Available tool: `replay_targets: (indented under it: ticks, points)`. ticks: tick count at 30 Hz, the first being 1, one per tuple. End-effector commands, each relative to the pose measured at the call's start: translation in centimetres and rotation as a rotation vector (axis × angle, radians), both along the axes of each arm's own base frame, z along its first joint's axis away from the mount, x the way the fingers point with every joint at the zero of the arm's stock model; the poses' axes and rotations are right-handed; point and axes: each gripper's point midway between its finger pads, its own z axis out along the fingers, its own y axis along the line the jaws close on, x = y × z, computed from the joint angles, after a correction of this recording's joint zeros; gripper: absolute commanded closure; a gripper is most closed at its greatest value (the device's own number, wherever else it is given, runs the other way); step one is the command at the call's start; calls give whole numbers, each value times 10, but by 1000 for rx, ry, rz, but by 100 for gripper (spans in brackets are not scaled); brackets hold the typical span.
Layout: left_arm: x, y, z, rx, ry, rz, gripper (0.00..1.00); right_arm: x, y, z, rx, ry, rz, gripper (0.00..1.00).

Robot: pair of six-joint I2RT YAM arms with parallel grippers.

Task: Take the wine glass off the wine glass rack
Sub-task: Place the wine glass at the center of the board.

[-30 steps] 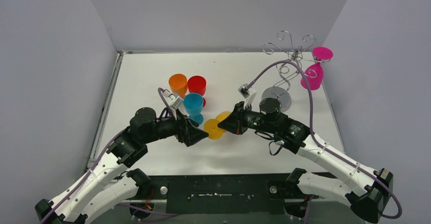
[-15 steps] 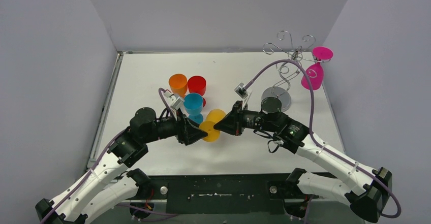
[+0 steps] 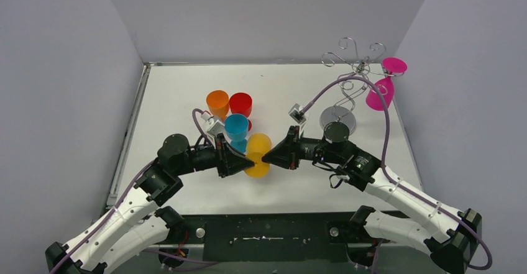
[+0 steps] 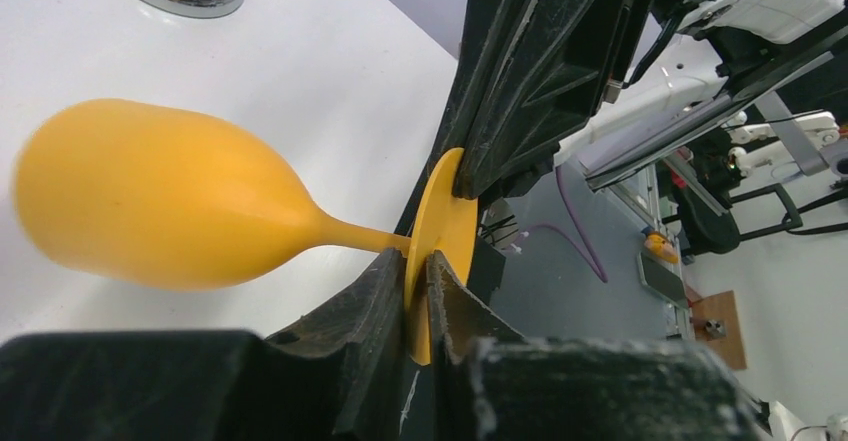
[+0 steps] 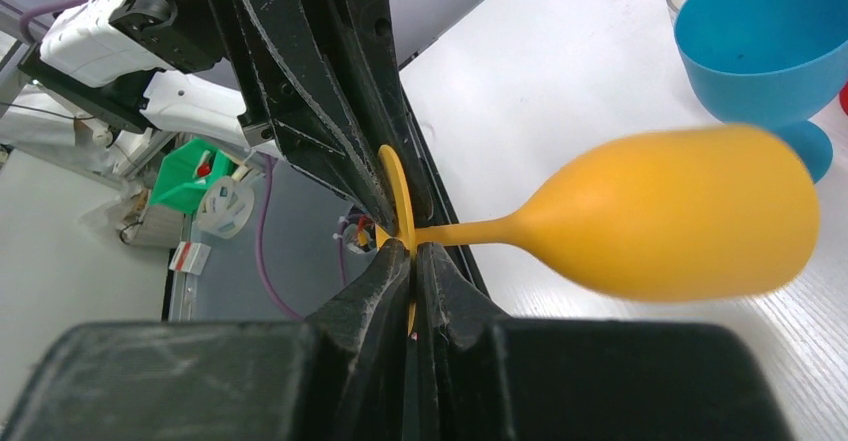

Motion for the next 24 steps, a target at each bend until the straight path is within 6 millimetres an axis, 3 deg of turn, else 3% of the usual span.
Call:
replay_targets:
  ticks: [1, 3, 7, 12, 14, 18, 24]
  points:
    - [-9, -2, 27, -69, -77, -57, 92, -2, 2, 21, 77, -85, 24, 100]
    - [-11, -3, 28, -69, -79, -75, 99, -4, 3, 21, 85, -84, 33, 96]
    - [-14, -5, 27, -54, -83, -105, 100, -2, 3, 14, 84, -80, 23, 83]
    - [-10, -2, 29, -53, -101, -71, 100, -4, 3, 3, 89, -58, 27, 52]
    - [-9, -1, 31, -58, -114, -60, 100, -10, 5, -1, 105, -48, 49, 46]
    - [-8, 2, 34, -66, -132, -41, 100, -18, 6, -5, 136, -39, 80, 47]
    - [-8, 0, 30, -63, -126, -49, 100, -17, 8, -6, 164, -27, 74, 68]
